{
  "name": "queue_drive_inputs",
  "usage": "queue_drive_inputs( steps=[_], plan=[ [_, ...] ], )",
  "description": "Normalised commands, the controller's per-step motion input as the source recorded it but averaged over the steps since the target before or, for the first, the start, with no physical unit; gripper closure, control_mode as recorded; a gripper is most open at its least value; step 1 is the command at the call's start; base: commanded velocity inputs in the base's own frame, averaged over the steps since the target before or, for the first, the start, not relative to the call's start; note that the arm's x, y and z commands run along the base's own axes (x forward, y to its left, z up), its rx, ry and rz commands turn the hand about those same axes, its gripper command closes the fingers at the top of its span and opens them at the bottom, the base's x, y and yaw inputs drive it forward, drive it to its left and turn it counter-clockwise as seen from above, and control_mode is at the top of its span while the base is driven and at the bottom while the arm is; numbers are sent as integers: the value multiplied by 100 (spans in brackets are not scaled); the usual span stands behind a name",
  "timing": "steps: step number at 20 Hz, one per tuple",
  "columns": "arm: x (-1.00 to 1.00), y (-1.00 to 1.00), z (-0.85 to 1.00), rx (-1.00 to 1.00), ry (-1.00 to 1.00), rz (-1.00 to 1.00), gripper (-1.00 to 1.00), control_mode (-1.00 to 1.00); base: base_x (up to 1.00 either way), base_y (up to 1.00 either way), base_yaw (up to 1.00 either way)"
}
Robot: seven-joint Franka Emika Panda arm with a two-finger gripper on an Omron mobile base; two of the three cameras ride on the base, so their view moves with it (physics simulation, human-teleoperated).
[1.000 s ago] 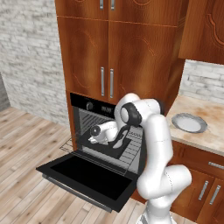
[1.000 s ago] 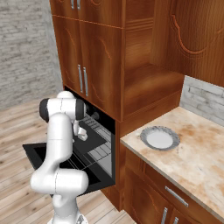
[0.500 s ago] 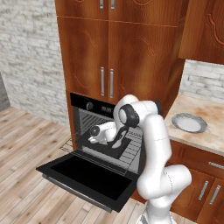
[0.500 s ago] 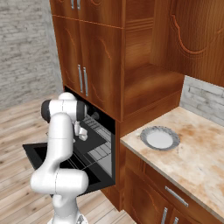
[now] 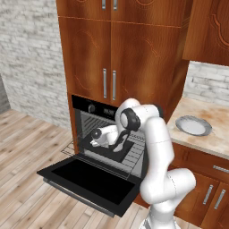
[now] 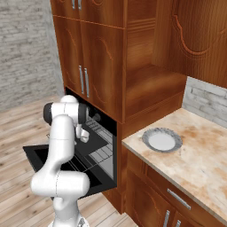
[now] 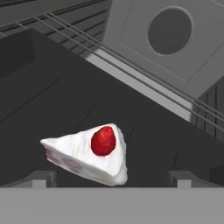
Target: Take the baked cake out of the oven and place it on the plate for cooling. Then close the oven door.
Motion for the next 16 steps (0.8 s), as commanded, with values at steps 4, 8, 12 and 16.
queue_drive_inputs(
  steps=[4, 8, 12, 16],
  plan=[
    [11, 0, -11, 0, 2, -1, -100, -100, 0, 0, 0],
    [11, 0, -10, 0, 0, 0, -100, -100, 0, 0, 0],
    [9, 0, -10, 0, 1, 0, -100, -100, 0, 0, 0],
    [9, 0, -12, 0, 1, 0, -100, -100, 0, 0, 0]
  ],
)
